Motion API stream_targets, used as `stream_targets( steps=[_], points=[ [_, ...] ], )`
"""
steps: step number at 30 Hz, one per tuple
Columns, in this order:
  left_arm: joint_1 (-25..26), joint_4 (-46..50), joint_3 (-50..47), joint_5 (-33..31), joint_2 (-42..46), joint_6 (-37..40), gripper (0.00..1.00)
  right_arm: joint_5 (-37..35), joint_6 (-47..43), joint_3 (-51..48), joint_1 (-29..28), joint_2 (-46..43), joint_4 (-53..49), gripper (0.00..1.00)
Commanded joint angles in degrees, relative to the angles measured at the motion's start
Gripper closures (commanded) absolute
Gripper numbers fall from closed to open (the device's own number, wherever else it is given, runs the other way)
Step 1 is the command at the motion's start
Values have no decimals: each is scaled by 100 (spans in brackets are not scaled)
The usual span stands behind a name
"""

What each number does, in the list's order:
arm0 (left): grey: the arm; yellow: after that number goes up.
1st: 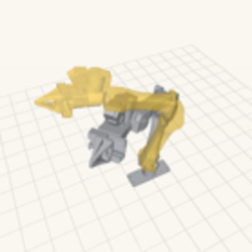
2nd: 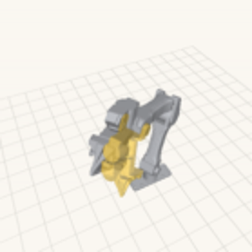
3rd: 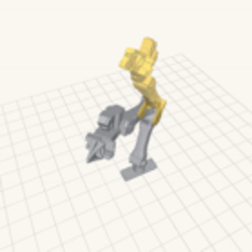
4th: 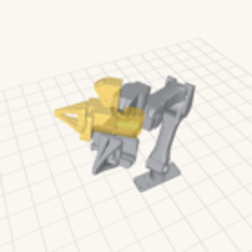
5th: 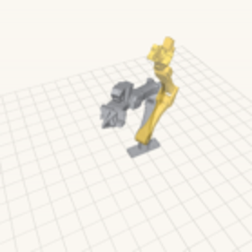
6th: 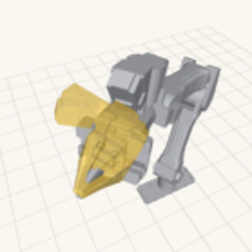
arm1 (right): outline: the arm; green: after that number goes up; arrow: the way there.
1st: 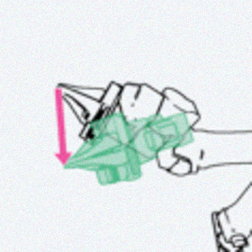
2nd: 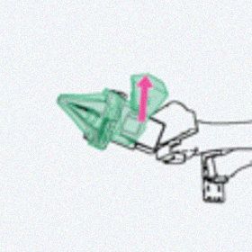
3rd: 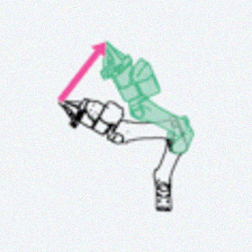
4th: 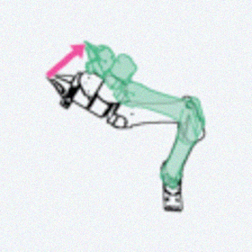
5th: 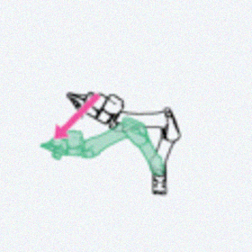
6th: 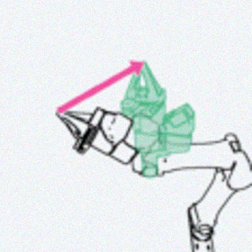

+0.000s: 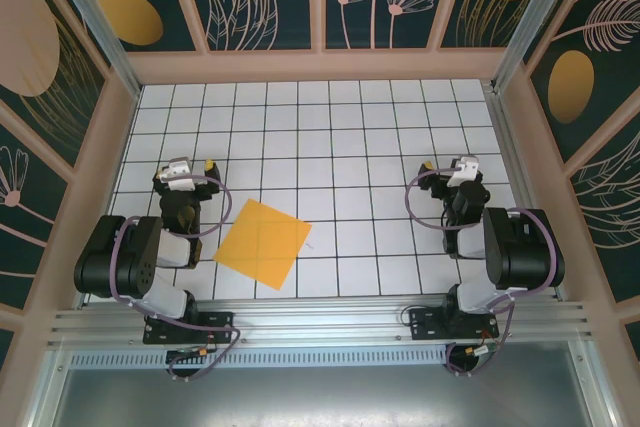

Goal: Fold a paper plane with a square sheet of paper (pick it up from the middle)
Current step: Move the square sheet of paper to the center of the table.

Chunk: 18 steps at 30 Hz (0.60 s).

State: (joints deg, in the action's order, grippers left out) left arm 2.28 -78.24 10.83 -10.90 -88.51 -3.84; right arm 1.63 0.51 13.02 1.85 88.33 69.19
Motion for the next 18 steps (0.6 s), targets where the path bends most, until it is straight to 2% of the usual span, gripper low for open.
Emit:
stream_targets(
  steps=[1, 18],
  points=[
    [-26, -174, 42, 68, 19, 83, 1, 137, 2, 111, 48, -17, 87, 1],
    [-26, -174, 41, 61, 22, 85, 1, 144, 2, 112, 53, -14, 82, 1]
  ],
)
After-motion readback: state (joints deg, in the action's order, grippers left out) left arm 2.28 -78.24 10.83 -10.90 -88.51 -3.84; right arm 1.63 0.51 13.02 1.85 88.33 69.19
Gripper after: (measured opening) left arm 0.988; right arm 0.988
